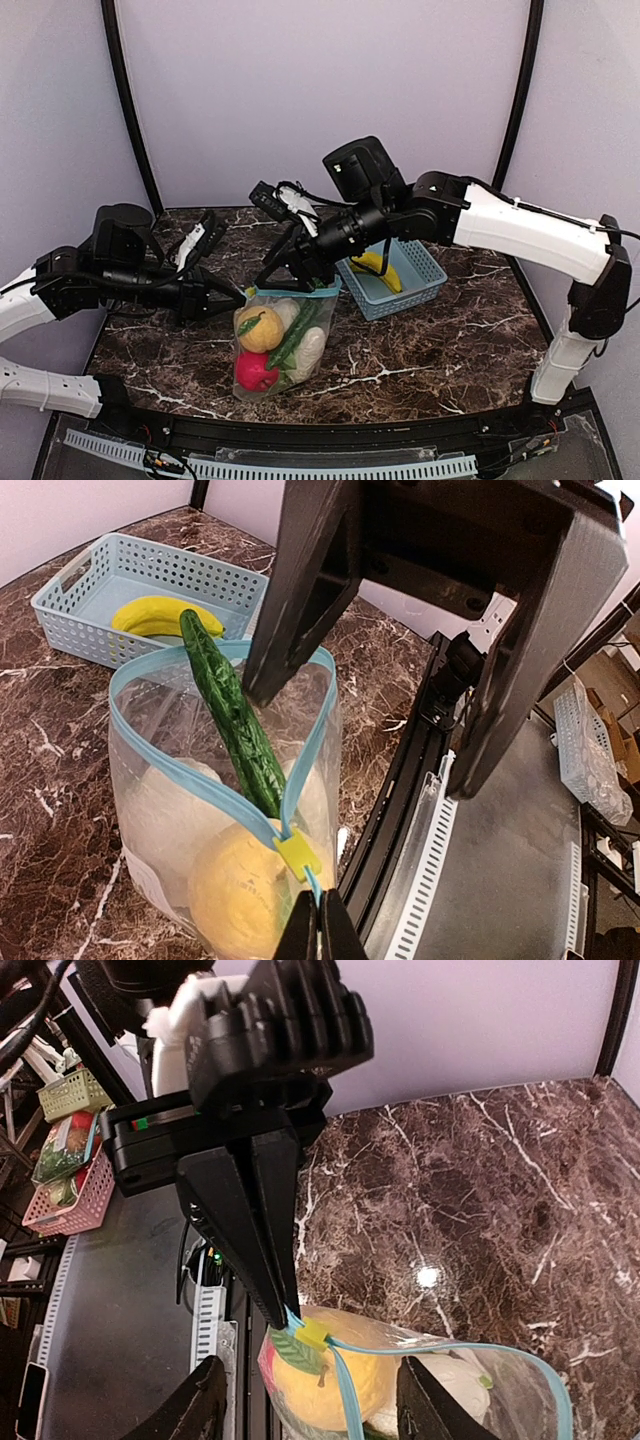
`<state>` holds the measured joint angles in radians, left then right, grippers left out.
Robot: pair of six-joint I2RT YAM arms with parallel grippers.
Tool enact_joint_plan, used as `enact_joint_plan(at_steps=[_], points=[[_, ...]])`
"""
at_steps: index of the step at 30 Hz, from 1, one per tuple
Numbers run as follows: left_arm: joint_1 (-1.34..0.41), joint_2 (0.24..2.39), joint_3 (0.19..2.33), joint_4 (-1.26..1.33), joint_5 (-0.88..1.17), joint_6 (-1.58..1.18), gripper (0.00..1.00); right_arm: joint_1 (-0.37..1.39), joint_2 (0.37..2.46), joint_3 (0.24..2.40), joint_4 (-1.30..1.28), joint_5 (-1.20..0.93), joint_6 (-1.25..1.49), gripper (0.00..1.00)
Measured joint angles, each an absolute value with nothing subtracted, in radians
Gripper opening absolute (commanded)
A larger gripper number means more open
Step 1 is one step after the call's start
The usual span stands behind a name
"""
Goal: Place the food in the zip-top bag and seal the zipper
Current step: Pass from the right arm to the left, then hold the zipper from the zipper food storage bag.
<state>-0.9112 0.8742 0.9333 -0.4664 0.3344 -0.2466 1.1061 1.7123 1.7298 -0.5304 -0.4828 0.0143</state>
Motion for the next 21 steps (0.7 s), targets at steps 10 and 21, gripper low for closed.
enact_joint_plan(at_steps=[10,21], points=[[-0.907,0.879,0.928,-0.452,0.371,-0.243,0.01,1.092,1.765,1.736,-0.501,-0.619,-0.037,0.59],[-0.907,0.878,0.913,-0.441,0.404,-0.244,0.01,1.066,1.81,1.736,-0.466,-0.76,-0.068,0.49]])
